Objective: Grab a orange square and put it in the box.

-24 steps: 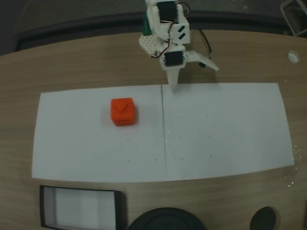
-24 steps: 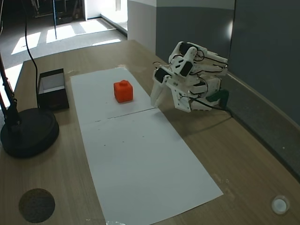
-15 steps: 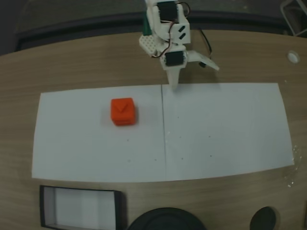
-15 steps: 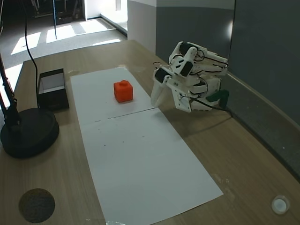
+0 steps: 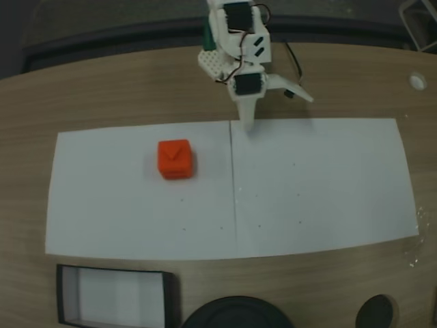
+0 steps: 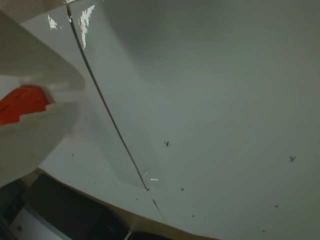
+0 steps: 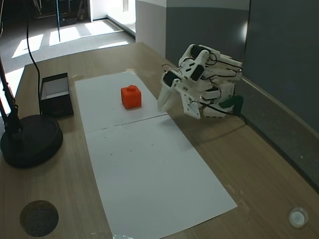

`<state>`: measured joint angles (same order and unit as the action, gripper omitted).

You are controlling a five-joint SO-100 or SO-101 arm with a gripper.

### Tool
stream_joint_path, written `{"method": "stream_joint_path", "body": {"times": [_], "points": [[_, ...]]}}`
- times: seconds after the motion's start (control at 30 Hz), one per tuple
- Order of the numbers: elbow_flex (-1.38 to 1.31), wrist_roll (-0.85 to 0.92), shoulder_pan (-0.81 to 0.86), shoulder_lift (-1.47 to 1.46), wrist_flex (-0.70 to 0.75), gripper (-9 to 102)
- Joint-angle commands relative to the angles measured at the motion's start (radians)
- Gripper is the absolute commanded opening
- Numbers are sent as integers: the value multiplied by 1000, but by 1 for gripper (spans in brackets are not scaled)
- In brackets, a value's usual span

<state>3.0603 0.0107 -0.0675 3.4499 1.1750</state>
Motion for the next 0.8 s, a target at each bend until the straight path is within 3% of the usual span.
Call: {"method": "stream_joint_path", "body": {"times": [0.0, 0.13, 0.27, 0.5, 0.77], "points": [[-43, 3, 46, 26, -107, 9], [-101, -2, 126, 25, -225, 25], [-202, -6, 229, 20, -221, 34], [-278, 3, 285, -176, -114, 41], [-468, 3, 362, -612, -110, 43]]}}
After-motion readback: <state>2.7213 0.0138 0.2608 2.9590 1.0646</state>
